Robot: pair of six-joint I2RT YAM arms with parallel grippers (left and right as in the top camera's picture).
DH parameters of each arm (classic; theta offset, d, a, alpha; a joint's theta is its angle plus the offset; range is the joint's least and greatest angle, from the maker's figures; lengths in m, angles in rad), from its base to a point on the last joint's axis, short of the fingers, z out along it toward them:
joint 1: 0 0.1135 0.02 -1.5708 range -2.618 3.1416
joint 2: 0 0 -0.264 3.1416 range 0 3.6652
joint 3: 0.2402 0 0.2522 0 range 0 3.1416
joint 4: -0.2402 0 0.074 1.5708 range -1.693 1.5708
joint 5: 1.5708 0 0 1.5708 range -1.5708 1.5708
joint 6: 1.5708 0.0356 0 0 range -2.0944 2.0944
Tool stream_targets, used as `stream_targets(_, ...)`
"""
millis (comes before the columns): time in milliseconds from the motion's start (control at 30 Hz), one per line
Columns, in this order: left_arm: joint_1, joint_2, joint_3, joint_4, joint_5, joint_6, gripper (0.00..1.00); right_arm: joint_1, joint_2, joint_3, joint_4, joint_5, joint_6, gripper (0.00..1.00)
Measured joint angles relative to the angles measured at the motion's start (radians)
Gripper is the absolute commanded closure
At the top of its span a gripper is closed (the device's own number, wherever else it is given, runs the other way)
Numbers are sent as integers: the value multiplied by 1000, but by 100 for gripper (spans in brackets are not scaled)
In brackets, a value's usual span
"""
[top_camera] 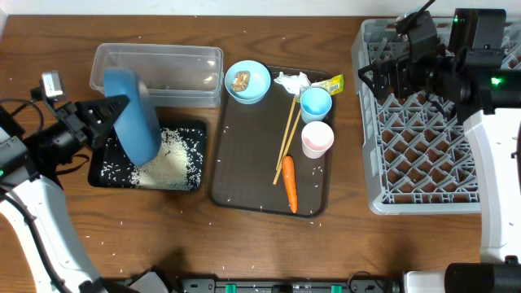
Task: Sort waste into correct bins and load items into the dishwasher rack
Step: 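Tilt the blue plate with the left gripper to dump rice onto black tray, then set the emptied blue plate back on the serving tray with left gripper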
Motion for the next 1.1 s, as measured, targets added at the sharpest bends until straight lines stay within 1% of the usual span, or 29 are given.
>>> stream_targets(100,-35,-11,0,-16,-3,35,94,0,0,0,2,0,0,1)
stream_targets(200,-105,-10,0,21,-7,53,94,0,0,0,4,0,0,1)
stream_targets(333,-286,-11,0,154,-27,68,94,0,0,0,5,0,0,1)
stream_targets(400,-402,-11,0,181,-75,76,94,0,0,0,5,0,0,1)
stream_targets(500,-611,-10,0,137,-225,107,94,0,0,0,2,0,0,1)
stream_targets(633,-878,3,1,1,-552,167,94,0,0,0,-4,0,0,1)
stream_targets(667,-946,16,1,-32,-660,182,94,0,0,0,-4,0,0,1)
stream_targets(700,-1005,32,1,-54,-756,195,94,0,0,0,-5,1,0,1)
stream_targets(800,-1147,86,1,-65,-967,229,94,0,0,0,-5,0,0,1)
stream_targets(867,-1223,125,1,-53,-1080,250,94,0,0,0,-5,0,0,1)
stream_targets(933,-1279,158,1,-39,-1162,264,94,0,0,0,-6,0,0,1)
stream_targets(1000,-1326,198,1,-26,-1228,273,94,0,0,0,-10,0,0,1)
stream_targets(1100,-1358,260,1,-18,-1284,285,94,0,0,0,-16,0,0,1)
